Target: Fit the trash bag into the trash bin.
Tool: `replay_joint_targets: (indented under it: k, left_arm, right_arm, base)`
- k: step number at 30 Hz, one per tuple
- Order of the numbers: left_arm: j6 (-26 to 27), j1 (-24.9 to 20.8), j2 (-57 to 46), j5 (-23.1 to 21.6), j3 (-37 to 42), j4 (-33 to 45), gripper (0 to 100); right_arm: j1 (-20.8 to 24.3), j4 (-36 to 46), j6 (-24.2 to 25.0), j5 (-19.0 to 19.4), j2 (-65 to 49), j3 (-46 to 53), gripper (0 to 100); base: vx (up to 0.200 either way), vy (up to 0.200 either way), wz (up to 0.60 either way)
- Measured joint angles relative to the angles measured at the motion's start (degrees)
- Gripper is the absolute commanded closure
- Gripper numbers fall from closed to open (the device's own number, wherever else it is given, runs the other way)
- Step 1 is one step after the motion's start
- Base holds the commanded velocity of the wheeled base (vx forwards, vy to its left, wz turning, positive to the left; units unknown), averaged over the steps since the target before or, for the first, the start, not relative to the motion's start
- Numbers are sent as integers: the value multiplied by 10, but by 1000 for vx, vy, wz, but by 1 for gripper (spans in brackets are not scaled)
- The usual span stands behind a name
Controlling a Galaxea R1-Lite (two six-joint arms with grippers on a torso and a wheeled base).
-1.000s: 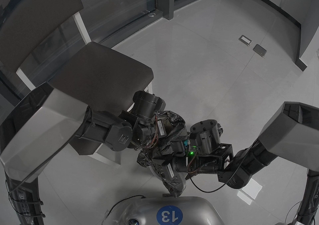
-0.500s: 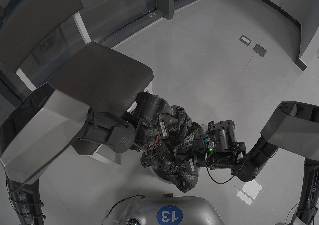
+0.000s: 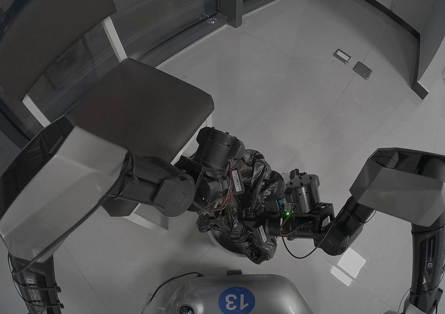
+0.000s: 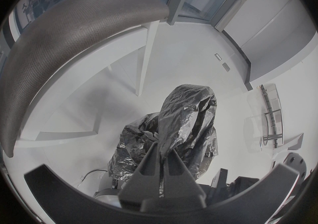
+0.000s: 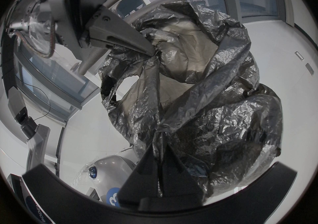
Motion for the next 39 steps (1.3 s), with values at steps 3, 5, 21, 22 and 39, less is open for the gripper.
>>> replay_joint_targets:
  k: [3, 5, 21, 22, 39]
  left_arm:
    - [0, -1, -1, 1, 2, 1, 100]
    - [0, 0, -1, 2, 5, 3, 100]
    - [1, 0, 3, 4, 21, 3, 100]
    - [1, -1, 3, 4, 21, 3, 100]
    - [7, -13, -9, 7, 20, 1, 100]
  right_arm:
    - [5, 0, 2, 0, 11, -14, 100]
    - [7, 1, 2, 0, 19, -24, 100]
    - [18, 15, 7, 2, 85, -95, 100]
    - [18, 15, 7, 2, 89, -100, 100]
    - [15, 49, 15, 10, 135, -144, 100]
  base:
    - [0, 0, 0]
    - [0, 0, 0]
    - [0, 0, 0]
    - [0, 0, 0]
    - [0, 0, 0]
